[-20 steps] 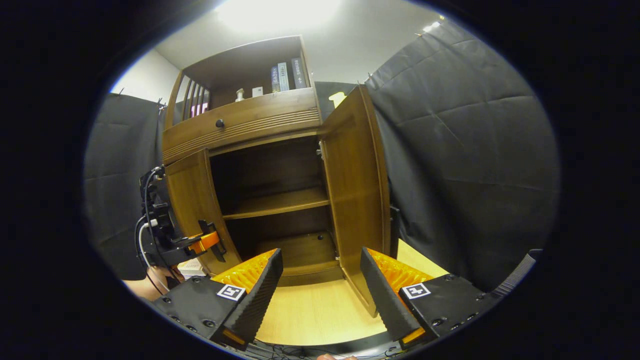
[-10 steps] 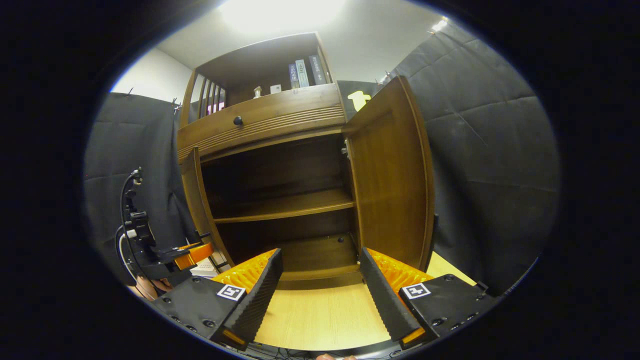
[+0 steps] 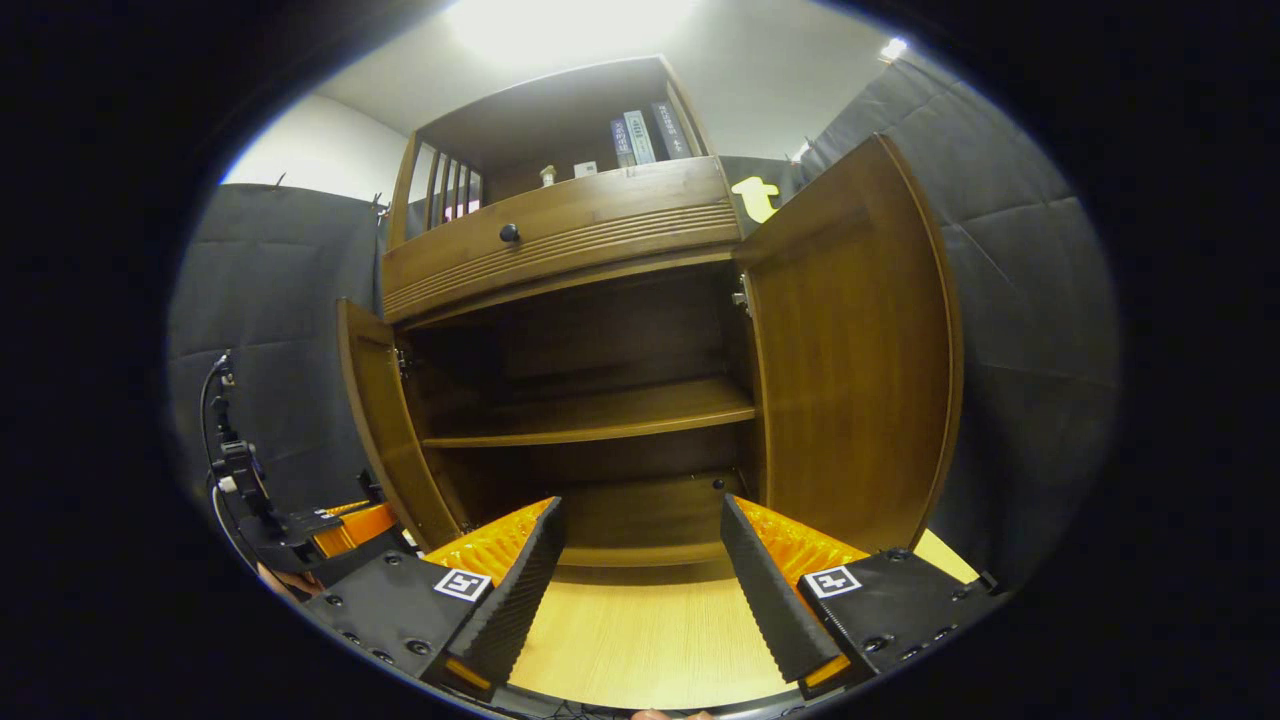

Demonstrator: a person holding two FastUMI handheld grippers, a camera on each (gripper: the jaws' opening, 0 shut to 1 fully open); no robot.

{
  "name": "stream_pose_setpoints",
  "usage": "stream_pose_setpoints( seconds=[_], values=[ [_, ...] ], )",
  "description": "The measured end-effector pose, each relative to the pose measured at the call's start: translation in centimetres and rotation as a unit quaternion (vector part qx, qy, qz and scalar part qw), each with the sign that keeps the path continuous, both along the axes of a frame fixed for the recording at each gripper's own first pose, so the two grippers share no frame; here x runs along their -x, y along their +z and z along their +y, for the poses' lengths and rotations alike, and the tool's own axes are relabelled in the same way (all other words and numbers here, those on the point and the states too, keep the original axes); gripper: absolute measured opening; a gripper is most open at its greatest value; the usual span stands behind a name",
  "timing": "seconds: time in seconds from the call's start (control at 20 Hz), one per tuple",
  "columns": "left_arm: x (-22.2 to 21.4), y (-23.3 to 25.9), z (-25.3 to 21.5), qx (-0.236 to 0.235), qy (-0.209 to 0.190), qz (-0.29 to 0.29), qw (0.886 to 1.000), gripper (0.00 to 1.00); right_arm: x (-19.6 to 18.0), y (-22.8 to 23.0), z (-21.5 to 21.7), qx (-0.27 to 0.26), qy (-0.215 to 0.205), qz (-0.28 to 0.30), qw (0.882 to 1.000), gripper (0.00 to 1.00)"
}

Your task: Open the right door of the double-door shoe cabinet with the right hand, and open the left door with the left hand.

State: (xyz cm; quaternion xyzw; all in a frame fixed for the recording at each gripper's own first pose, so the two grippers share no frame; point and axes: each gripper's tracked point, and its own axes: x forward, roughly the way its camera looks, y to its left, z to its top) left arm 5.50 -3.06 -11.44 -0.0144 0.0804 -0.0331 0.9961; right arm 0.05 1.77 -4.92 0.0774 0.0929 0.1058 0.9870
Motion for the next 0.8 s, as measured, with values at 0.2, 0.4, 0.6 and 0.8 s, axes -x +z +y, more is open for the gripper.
stream_pose_setpoints(
  seconds=[0.2,0.4,0.6,0.8],
  values=[
    [1.9,0.2,4.2,0.008,0.022,-0.017,1.000,0.06,-0.4,-0.4,1.4,-0.001,0.021,0.004,1.000,0.92],
    [2.6,1.4,8.7,-0.012,0.027,-0.039,0.999,0.06,-0.8,0.1,2.9,0.004,0.037,-0.003,0.999,0.93],
    [2.6,1.8,11.5,-0.016,-0.005,-0.050,0.999,0.06,-0.8,0.1,3.6,0.013,0.047,-0.004,0.999,0.98],
    [2.2,1.8,13.8,-0.022,-0.029,-0.045,0.998,0.06,-1.3,0.6,3.5,0.022,0.042,-0.012,0.999,0.98]
  ],
)
